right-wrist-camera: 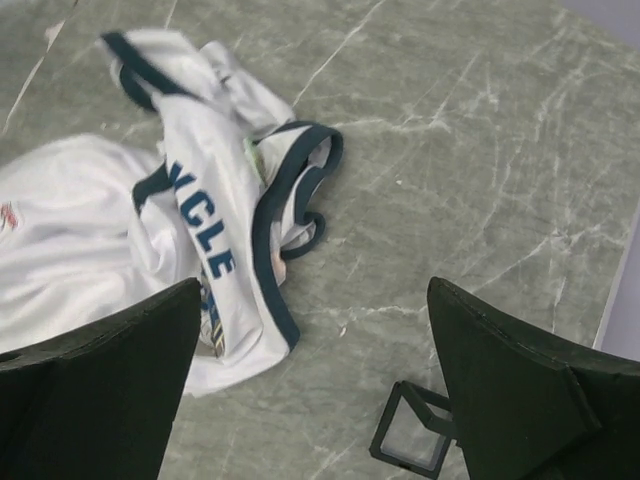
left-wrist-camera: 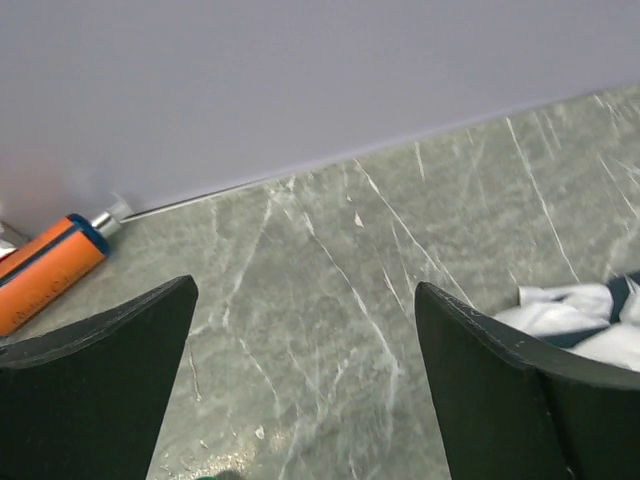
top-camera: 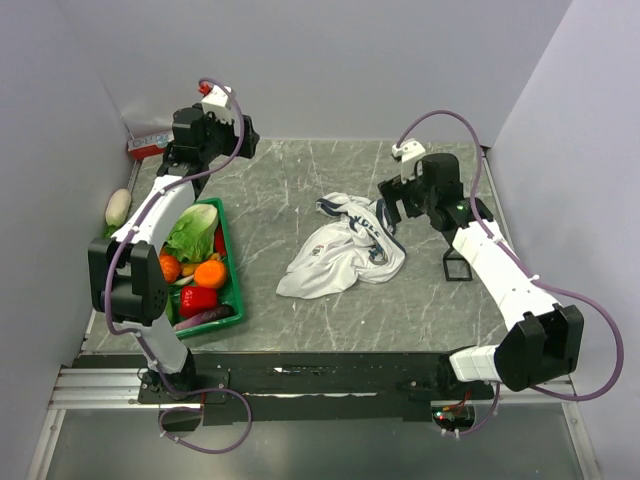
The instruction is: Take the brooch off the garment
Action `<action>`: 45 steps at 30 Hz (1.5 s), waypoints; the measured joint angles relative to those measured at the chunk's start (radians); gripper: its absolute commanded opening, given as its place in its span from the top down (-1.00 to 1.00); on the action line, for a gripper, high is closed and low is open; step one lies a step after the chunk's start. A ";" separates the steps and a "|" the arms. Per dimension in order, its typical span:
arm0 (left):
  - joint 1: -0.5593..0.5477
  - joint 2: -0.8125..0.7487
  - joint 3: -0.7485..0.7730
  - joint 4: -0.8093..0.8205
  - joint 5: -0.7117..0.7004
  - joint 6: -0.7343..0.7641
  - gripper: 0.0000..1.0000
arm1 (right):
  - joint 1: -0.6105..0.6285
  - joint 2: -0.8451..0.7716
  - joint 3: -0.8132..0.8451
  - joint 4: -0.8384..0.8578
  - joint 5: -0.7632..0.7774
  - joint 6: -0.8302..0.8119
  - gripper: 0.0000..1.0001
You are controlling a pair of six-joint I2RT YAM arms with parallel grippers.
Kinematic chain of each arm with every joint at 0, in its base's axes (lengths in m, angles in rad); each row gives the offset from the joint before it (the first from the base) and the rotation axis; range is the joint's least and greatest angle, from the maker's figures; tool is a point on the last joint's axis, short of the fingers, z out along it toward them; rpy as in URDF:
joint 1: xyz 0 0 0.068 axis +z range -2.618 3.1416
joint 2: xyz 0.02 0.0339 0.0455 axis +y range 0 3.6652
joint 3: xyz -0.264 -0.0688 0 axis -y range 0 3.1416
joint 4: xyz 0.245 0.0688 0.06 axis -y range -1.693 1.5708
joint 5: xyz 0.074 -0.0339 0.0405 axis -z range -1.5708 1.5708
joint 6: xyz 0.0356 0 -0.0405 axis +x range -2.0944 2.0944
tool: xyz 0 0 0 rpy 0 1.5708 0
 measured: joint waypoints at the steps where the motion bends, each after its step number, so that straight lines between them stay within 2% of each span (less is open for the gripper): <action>1: 0.000 0.000 0.000 -0.011 0.013 0.002 -0.96 | -0.002 -0.001 0.000 -0.019 -0.023 -0.024 -0.87; 5: -0.007 0.000 0.000 -0.056 0.065 0.036 -0.97 | -0.023 -0.019 0.000 -0.131 -0.182 -0.140 -0.74; 8: -0.014 -0.002 -0.001 -0.109 0.122 0.072 -1.00 | -0.035 -0.030 0.000 -0.198 -0.266 -0.179 -0.76; 14: -0.027 -0.066 -0.043 -0.399 0.312 0.331 -0.88 | -0.040 -0.012 -0.003 -0.285 -0.374 -0.198 -0.85; 19: -0.035 -0.149 -0.185 -0.674 0.322 0.594 -0.82 | -0.040 0.005 -0.012 -0.302 -0.406 -0.198 -0.86; 24: 0.002 -0.152 -0.320 -0.816 0.280 0.708 -0.81 | -0.041 0.129 0.041 -0.298 -0.418 -0.185 -0.84; 28: 0.078 -0.109 -0.314 -0.868 0.227 0.742 -0.63 | -0.041 0.284 0.121 -0.256 -0.389 -0.161 -0.79; 33: 0.216 -0.018 -0.218 -0.920 0.170 0.790 -0.63 | -0.042 0.430 0.200 -0.228 -0.357 -0.145 -0.75; 37: 0.298 -0.014 -0.167 -0.934 0.123 0.868 -0.64 | -0.043 0.476 0.228 -0.230 -0.346 -0.141 -0.75; 41: 0.286 -0.018 -0.152 -0.943 0.109 0.926 -0.67 | -0.066 0.478 0.228 -0.235 -0.375 -0.100 -0.68; 45: 0.169 -0.018 -0.118 -0.953 0.159 0.890 -0.68 | -0.152 0.488 0.246 -0.237 -0.438 -0.026 -0.51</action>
